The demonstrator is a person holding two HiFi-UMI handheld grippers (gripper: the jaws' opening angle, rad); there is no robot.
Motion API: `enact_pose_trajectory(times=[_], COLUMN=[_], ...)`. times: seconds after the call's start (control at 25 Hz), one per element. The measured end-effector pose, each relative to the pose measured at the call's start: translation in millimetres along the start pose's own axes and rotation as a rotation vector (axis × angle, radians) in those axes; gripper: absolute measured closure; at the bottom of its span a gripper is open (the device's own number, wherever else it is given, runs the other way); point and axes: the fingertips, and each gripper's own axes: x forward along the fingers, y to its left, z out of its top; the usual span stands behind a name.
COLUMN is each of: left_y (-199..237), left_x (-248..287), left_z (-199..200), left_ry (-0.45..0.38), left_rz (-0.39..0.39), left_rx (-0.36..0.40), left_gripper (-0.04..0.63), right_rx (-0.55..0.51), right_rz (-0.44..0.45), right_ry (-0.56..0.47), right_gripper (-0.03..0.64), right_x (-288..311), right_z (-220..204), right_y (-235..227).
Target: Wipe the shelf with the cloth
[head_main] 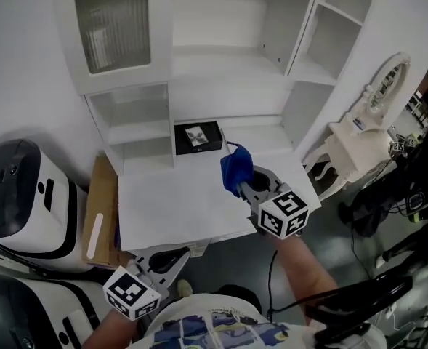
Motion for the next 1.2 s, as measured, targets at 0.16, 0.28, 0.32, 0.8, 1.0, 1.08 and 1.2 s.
enact_pose_trajectory(times=[0.16,0.28,0.32,0.8,1.0,1.08,1.2], left_y=[31.4,45.9,51.7,102.4,114.5,118.7,124.1], left_x=[-5.3,-8.5,-9.3,-2.3,1.0,5.9,15.4], left_z=[3.7,14.2,15.8,27.5,30.1,31.8,34.7], left_ry=[-0.003,-0.032,-0.038,-0.062,-0.064,-0.062,-0.063], left_rz=[0.007,0.028,0.039,0.185,0.261,0.285,0.306], left_rx=[-0.01,-0.008,-0.008,-0.028,-0.049,-0.053,-0.06], left_gripper=[0.592,0.592,0.592,0.592,0.592,0.592,0.592], right_rx=[0.027,0.016,0.006,-0.003,0.03,0.028,0.014], right_rz=[-0.005,0.009,0.011,0.073,0.125,0.147,0.186], right_ry=[-0.035,-0.054,-0.065,-0.174,-0.176,-0.176,-0.175], right_gripper=[0.549,0.549,0.549,0.549,0.549,0.549,0.549], right_x=[50.2,84.4,95.6,225.8,266.4,273.9,274.7], right_z=[20.1,36.8,43.5,104.5,107.6,109.5,109.7], right_y=[-9.3,-20.1,-24.4,-58.3,-61.7,-64.0,-67.2])
